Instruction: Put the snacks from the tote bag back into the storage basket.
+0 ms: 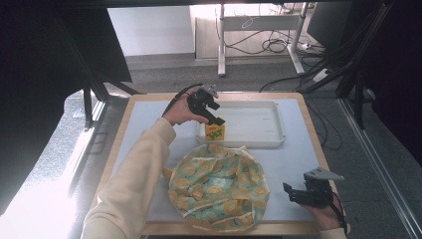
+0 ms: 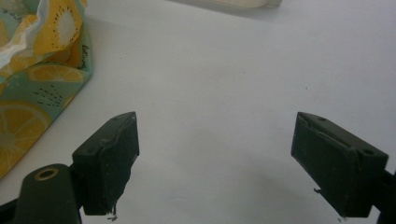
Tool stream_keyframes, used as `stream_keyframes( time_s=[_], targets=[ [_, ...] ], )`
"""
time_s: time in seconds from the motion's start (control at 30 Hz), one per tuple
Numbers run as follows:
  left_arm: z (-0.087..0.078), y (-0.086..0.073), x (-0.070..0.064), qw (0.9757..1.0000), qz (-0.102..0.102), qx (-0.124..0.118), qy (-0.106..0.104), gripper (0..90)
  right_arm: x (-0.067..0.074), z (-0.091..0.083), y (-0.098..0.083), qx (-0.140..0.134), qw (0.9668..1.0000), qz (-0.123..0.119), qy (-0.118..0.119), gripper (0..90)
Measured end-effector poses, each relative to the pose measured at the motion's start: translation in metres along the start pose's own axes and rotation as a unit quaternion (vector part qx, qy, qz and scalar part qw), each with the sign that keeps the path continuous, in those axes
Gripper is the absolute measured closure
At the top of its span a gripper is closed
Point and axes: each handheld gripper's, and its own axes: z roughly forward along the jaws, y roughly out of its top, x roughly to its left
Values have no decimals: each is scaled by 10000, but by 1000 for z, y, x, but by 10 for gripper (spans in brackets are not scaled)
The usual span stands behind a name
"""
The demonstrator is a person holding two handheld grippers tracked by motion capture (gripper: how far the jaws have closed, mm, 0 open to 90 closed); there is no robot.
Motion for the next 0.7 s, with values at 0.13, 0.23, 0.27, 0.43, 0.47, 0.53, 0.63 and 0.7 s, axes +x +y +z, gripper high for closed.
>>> stream_keyframes(
  time_s=[0.13,0.23,0.27,0.43,0.47,0.53,0.63,0.7],
  targets=[
    [-4,-1,-3,10000,-25,-43,8,249,1,0,0,6,10000,-5,3,155],
    [-10,-2,-9,9999,-57,-101,56,245,0,0,0,-5,10000,-9,-5,154],
    [-12,-2,-10,9999,-72,-117,74,242,0,0,0,-6,10000,-11,-6,154],
    [-19,-5,-20,9995,-124,-104,254,242,0,0,1,-11,10000,-16,-1,155],
    [-19,-5,-20,9995,-124,-104,254,242,0,0,1,-11,10000,-16,-1,155],
    [-22,-8,-24,9994,-142,-86,293,242,1,-1,1,-20,10000,-10,2,155],
    [-28,-13,-33,9992,-167,-132,337,246,1,-1,1,-34,10000,-21,2,155],
    [-30,-15,-35,9991,-149,-110,373,249,1,-1,1,-31,10000,-24,5,154]
  ],
)
